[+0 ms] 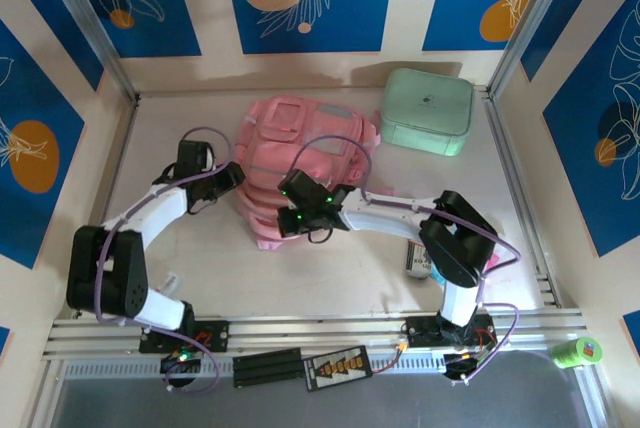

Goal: Pack books, pencil case, and school supplies into a backpack

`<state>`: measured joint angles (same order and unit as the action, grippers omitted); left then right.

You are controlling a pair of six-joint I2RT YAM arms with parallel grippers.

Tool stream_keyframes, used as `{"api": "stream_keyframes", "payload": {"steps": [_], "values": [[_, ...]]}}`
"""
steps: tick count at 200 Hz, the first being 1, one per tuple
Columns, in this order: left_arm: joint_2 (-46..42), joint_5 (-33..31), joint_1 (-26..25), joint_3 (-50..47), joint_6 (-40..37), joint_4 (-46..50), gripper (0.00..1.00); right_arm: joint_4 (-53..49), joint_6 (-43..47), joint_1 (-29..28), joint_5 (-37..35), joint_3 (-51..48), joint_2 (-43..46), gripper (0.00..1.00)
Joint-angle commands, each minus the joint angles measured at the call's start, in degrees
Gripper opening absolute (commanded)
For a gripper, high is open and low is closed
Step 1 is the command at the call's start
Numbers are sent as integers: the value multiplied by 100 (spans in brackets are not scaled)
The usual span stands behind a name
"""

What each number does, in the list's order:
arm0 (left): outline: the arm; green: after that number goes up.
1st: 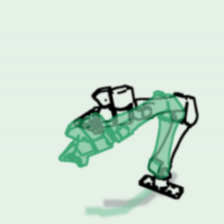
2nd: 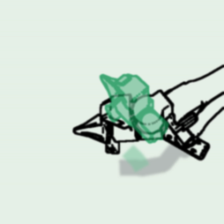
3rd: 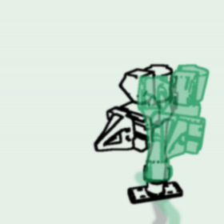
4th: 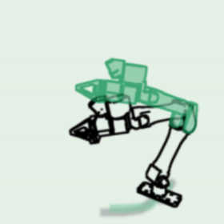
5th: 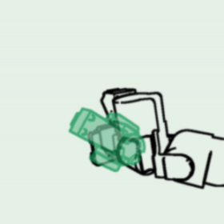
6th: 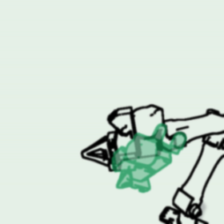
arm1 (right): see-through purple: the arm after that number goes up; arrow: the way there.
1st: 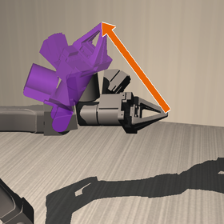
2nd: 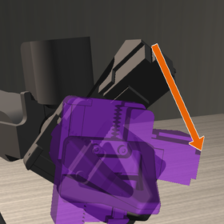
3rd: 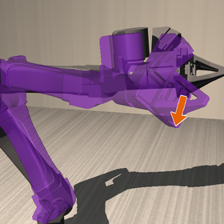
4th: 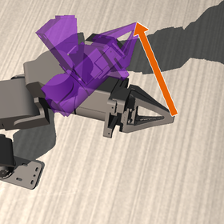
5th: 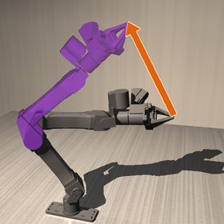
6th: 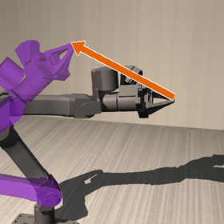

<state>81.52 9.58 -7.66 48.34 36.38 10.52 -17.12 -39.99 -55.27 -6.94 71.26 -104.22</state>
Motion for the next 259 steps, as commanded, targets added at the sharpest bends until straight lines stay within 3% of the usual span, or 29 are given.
{"api": "stream_keyframes", "payload": {"steps": [1,38,69,117,142,193,222,259], "values": [[-718,-453,31,-156,-166,524,63,289,1,-54,420,440,-171,0],[-1575,-55,-10,-677,104,889,66,619,-37,-27,735,768,-528,0],[-1745,163,-131,-798,211,1057,65,1045,-235,-27,1153,706,-697,0],[-1136,204,-284,-683,96,971,58,1230,-371,-37,1274,487,-648,0],[-726,-237,-295,-358,-284,1280,54,1180,-333,-38,1249,452,-594,0],[-266,-289,-384,-28,-350,1162,51,1111,-308,-89,1215,461,-652,0],[-36,-412,-446,26,-462,1245,42,1030,-269,-106,1136,442,-599,0],[198,-688,-469,8,-713,1299,20,330,-59,-130,954,535,-457,0]]}}
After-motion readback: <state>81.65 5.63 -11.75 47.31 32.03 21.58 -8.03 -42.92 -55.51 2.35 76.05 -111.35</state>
